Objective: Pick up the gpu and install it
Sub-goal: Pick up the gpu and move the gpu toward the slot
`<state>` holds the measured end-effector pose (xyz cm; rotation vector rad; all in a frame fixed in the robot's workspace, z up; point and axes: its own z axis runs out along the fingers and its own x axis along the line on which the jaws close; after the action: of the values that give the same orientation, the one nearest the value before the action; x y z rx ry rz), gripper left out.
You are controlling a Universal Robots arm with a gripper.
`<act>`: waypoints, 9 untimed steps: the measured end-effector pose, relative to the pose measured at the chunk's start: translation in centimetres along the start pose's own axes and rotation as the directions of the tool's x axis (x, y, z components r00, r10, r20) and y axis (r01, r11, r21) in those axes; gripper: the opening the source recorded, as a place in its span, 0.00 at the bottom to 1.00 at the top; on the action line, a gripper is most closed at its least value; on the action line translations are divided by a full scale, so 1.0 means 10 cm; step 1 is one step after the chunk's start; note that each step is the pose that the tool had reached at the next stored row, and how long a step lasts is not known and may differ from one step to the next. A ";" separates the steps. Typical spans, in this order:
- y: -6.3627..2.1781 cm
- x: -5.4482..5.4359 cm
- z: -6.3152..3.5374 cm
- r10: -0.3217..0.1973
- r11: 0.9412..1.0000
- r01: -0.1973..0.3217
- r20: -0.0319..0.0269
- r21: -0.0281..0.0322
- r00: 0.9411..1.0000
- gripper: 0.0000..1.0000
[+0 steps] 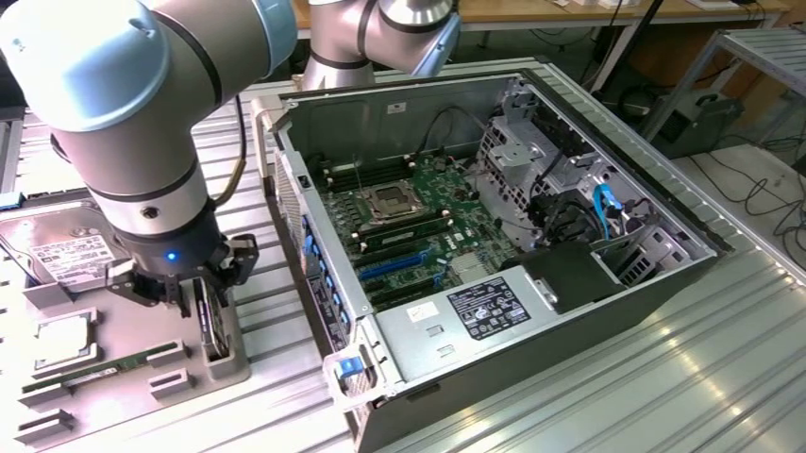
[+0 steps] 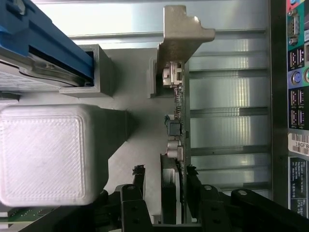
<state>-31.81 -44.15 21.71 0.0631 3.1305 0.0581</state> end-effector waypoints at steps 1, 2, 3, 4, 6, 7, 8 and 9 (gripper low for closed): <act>0.000 0.00 0.003 0.000 1.000 0.000 0.000 0.000 1.000 0.45; -0.001 0.00 0.006 -0.002 1.000 0.002 0.000 0.000 1.000 0.45; -0.001 0.00 0.008 -0.005 1.000 0.005 0.000 0.000 1.000 0.45; -0.001 0.00 0.009 -0.009 1.000 0.009 0.000 0.000 1.000 0.45; -0.001 0.00 0.010 -0.014 1.000 0.014 0.000 0.000 1.000 0.44; -0.001 0.00 0.011 -0.015 1.000 0.015 0.000 0.000 1.000 0.37; -0.001 0.00 0.012 -0.015 1.000 0.015 0.000 0.000 1.000 0.37; -0.001 -0.01 0.012 -0.016 1.000 0.016 -0.001 0.000 1.000 0.31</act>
<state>-31.72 -44.17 21.59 0.0385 3.1311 0.0584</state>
